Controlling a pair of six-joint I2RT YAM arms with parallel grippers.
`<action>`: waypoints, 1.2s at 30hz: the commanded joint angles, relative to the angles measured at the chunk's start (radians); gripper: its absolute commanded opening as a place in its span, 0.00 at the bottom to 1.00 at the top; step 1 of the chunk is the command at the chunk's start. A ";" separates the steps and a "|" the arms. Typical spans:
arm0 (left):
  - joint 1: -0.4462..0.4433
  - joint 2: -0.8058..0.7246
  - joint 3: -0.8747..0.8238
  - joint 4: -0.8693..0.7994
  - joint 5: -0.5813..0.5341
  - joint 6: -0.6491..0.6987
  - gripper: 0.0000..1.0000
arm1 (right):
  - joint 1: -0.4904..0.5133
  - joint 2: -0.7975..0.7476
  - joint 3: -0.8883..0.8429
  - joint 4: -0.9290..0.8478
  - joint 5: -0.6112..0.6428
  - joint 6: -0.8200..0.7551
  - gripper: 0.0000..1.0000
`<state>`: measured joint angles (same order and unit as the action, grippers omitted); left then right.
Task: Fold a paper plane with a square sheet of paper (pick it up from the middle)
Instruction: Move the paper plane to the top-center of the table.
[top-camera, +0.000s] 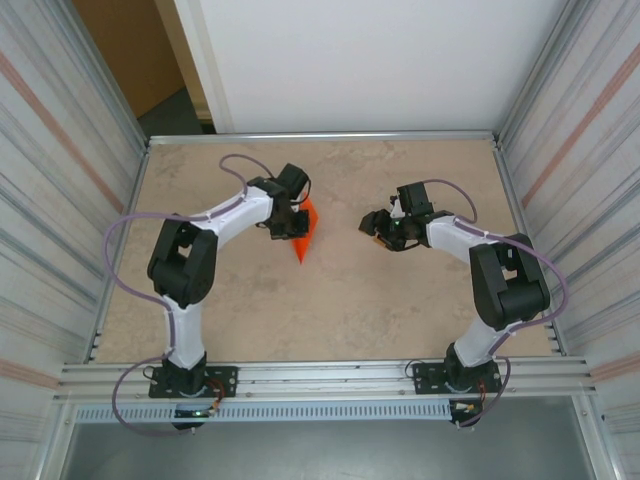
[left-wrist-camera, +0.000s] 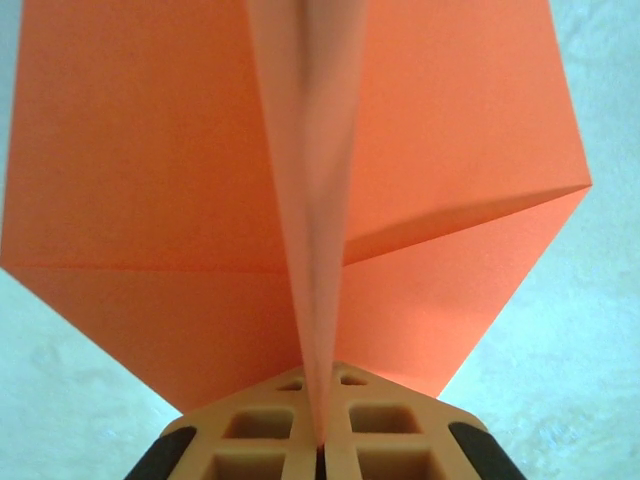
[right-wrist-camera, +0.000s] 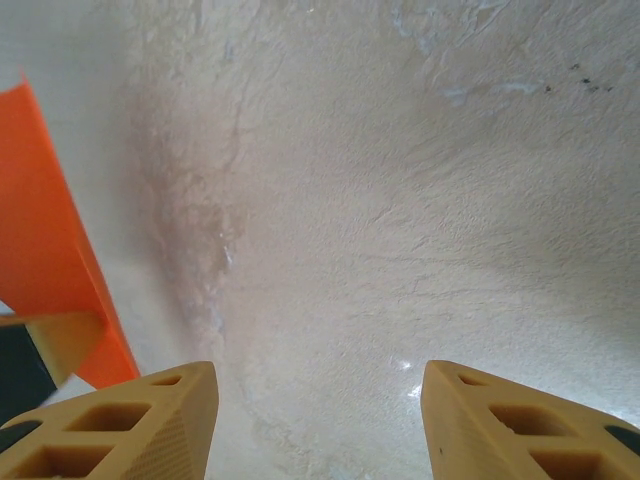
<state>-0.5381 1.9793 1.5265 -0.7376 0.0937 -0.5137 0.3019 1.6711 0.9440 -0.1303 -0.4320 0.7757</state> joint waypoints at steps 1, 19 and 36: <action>-0.002 0.069 0.073 -0.078 -0.052 0.118 0.08 | -0.004 -0.006 -0.013 -0.017 0.022 -0.014 0.55; -0.021 0.234 0.205 -0.123 -0.193 0.039 0.26 | -0.014 0.012 -0.008 -0.023 0.007 -0.010 0.56; -0.030 0.319 0.211 -0.136 -0.241 -0.110 0.38 | -0.020 0.027 -0.002 -0.023 -0.002 -0.006 0.55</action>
<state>-0.5663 2.2246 1.7397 -0.8379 -0.1062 -0.5724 0.2920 1.6825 0.9440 -0.1352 -0.4225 0.7761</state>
